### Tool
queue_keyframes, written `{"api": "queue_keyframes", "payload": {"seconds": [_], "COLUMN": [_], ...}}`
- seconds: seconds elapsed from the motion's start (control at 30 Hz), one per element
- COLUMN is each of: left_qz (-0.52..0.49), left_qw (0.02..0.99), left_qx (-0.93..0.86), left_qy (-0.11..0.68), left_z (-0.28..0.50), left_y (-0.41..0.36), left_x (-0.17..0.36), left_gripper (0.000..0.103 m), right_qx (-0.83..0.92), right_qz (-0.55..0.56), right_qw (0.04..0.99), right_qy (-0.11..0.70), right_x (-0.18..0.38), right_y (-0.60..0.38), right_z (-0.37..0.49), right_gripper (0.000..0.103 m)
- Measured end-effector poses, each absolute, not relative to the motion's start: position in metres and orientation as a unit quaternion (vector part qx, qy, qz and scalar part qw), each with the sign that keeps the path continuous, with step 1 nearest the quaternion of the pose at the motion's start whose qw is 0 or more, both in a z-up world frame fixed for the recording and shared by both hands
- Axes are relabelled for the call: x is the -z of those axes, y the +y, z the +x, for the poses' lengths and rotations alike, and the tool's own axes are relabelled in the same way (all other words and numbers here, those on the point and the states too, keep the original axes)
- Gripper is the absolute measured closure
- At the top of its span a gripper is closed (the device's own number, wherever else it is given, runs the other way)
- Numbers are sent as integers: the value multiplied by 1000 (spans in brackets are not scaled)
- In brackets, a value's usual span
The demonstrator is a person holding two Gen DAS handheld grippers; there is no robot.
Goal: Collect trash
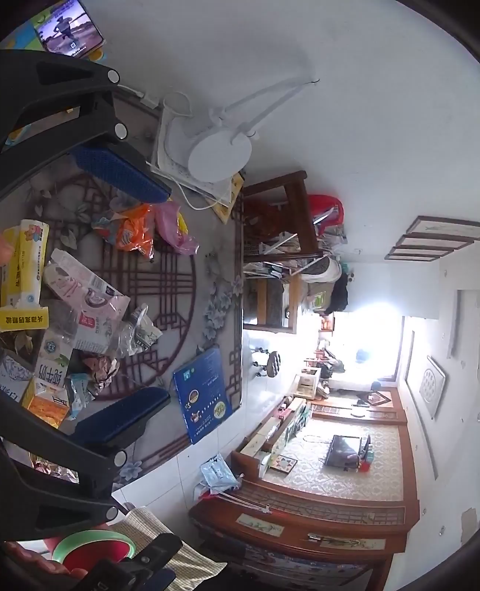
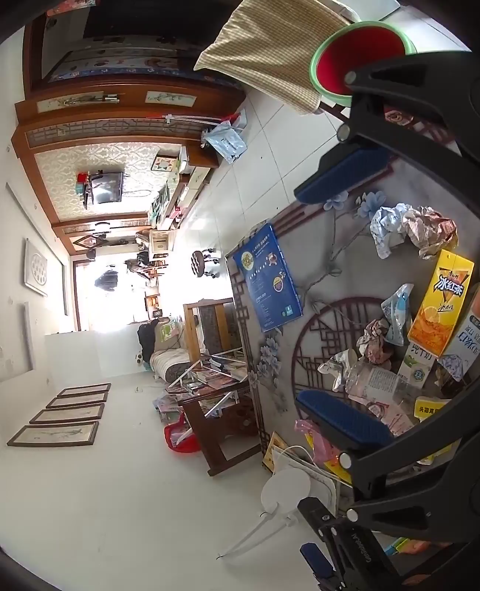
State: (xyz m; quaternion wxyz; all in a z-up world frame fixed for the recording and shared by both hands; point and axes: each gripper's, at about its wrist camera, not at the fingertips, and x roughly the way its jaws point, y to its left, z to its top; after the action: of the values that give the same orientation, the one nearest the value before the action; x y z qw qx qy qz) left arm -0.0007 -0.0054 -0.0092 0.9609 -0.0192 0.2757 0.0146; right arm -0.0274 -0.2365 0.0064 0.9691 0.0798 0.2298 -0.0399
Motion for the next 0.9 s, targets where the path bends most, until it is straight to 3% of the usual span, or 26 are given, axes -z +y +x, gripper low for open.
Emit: {"api": "queue_keyframes", "payload": {"seconds": [0.9], "left_qz": [-32], "left_qw": [961], "left_qx": [-30], "left_qy": [274], "left_z": [-5], "left_y": [-5], "left_x": [6], "left_gripper": [8], "right_qx": [50], "right_qz": [83], "right_qw": [967], "right_qy": [235], "right_x": [1], "right_y": [-248], "right_z": [-32], "right_gripper": [4]}}
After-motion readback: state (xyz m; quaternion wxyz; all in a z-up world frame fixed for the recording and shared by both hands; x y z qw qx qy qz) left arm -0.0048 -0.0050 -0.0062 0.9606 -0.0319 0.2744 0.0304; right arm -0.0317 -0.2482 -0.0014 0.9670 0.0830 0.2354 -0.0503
